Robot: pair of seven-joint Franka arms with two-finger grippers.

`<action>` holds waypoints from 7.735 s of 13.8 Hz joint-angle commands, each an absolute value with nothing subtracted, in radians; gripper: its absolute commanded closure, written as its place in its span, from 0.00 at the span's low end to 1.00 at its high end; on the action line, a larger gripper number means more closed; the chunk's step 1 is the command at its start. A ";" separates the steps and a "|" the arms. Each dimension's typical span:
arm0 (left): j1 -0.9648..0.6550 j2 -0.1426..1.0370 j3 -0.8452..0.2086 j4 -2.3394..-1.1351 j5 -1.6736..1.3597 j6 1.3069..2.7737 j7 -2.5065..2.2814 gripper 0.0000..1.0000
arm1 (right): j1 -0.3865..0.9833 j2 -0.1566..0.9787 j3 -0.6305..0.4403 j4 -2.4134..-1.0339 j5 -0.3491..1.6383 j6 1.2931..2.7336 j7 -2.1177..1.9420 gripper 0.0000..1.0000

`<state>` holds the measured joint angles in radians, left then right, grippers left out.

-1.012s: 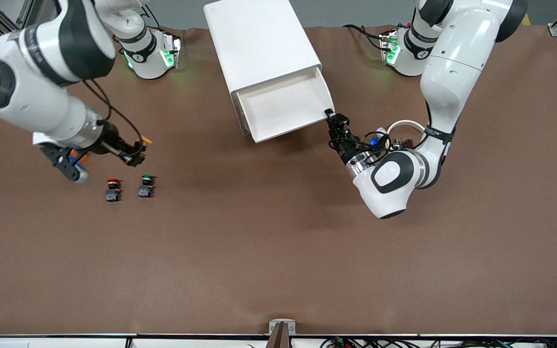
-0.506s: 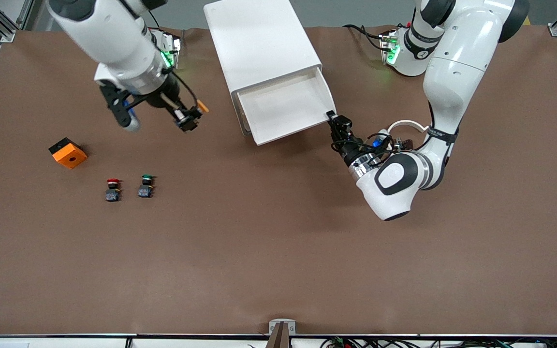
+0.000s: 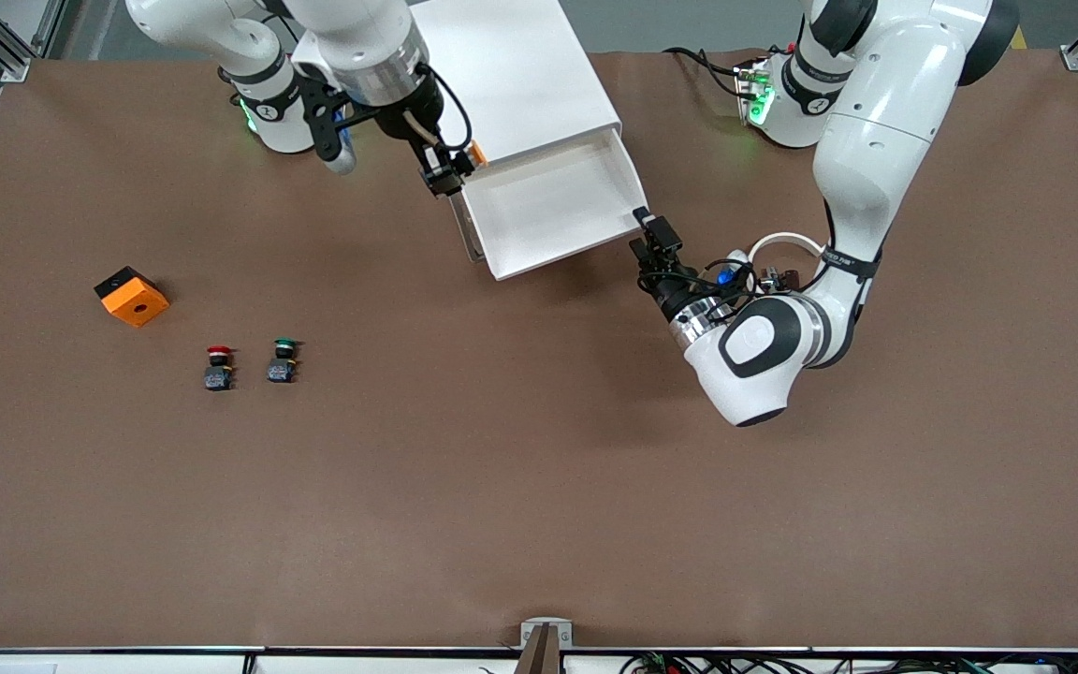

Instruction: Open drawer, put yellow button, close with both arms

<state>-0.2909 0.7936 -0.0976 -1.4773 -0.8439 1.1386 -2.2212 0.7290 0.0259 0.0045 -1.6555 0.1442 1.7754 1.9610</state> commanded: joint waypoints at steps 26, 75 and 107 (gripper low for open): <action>-0.337 0.548 -0.258 -1.253 -0.215 1.234 -1.662 0.00 | 1.006 0.440 -0.012 -1.468 0.075 1.910 2.416 1.00; -0.313 0.541 -0.351 -1.448 0.034 1.988 -0.979 0.00 | 0.845 0.322 -0.021 -1.333 0.008 1.657 1.313 0.00; -0.511 0.474 -0.457 -1.632 0.044 1.965 -1.293 0.00 | 0.026 -0.004 -0.020 -1.483 0.003 1.373 0.129 0.00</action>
<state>-0.5088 0.4985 -0.4339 -1.6007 0.0280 1.9761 -1.2452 0.0423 0.0789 -0.0377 -1.3790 0.0188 1.3299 0.1393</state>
